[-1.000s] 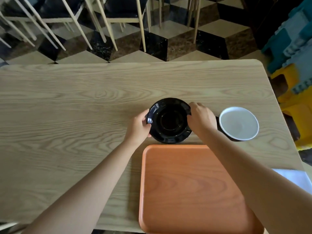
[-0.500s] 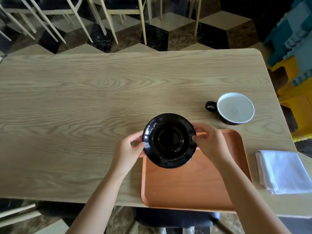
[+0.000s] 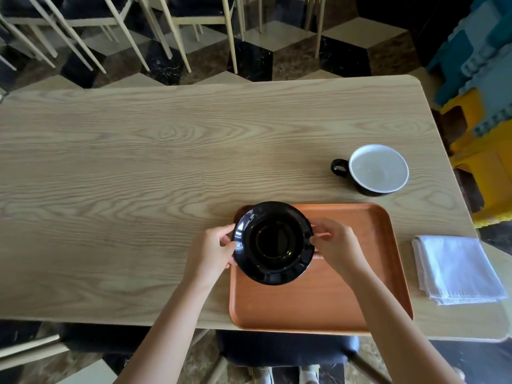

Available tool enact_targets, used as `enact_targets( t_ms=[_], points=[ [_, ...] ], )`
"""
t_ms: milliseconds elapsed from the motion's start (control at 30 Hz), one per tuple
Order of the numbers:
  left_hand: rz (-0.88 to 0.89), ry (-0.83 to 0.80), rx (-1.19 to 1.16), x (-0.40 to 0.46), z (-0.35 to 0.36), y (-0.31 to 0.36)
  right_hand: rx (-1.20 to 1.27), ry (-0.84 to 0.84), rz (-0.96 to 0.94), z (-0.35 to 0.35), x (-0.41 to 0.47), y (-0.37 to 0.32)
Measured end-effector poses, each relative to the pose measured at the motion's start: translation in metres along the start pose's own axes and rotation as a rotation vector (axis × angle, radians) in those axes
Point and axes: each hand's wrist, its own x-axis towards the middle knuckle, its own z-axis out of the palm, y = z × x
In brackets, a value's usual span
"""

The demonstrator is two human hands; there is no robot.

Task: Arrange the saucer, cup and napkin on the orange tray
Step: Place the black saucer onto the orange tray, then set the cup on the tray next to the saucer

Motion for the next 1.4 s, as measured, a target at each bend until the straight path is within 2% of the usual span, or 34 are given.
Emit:
enact_targets(
  t_ms=[267, 433, 567, 700, 767, 900, 967, 1033, 1133, 1233, 1400],
  points=[
    [0.012, -0.014, 0.045, 0.001, -0.004, -0.003, -0.019, -0.019, -0.003, -0.002, -0.002, 0.004],
    [-0.002, -0.058, -0.014, 0.003, -0.01, -0.004, -0.04, -0.044, 0.011, -0.005, -0.002, 0.003],
    [0.037, -0.064, 0.14, 0.001, -0.017, 0.008, -0.18, -0.122, 0.036, -0.018, -0.007, -0.009],
    [0.143, -0.015, 0.372, 0.002, -0.026, 0.044, -0.512, -0.276, -0.109, -0.054, -0.014, -0.032],
    [0.255, 0.006, 0.406, 0.006, -0.019, 0.072, -0.549, -0.2, -0.198, -0.076, -0.015, -0.044],
    [0.599, 0.029, 0.432, 0.021, 0.022, 0.126, -0.623, 0.163, -0.306, -0.12, -0.002, -0.048],
    [0.745, 0.033, 0.515, 0.033, 0.049, 0.144, -0.778, 0.208, -0.306, -0.136, 0.011, -0.038],
    [0.832, 0.034, 0.623, 0.047, 0.076, 0.156, -0.87, 0.179, -0.272, -0.146, 0.025, -0.026],
    [0.896, 0.001, 0.762, 0.064, 0.108, 0.162, -0.895, 0.146, -0.269, -0.152, 0.046, -0.009],
    [0.862, -0.037, 0.839, 0.075, 0.127, 0.159, -0.856, 0.102, -0.294, -0.152, 0.059, 0.002],
    [0.856, -0.013, 0.695, 0.082, 0.135, 0.163, -0.742, 0.216, -0.399, -0.154, 0.067, 0.005]
  ],
)
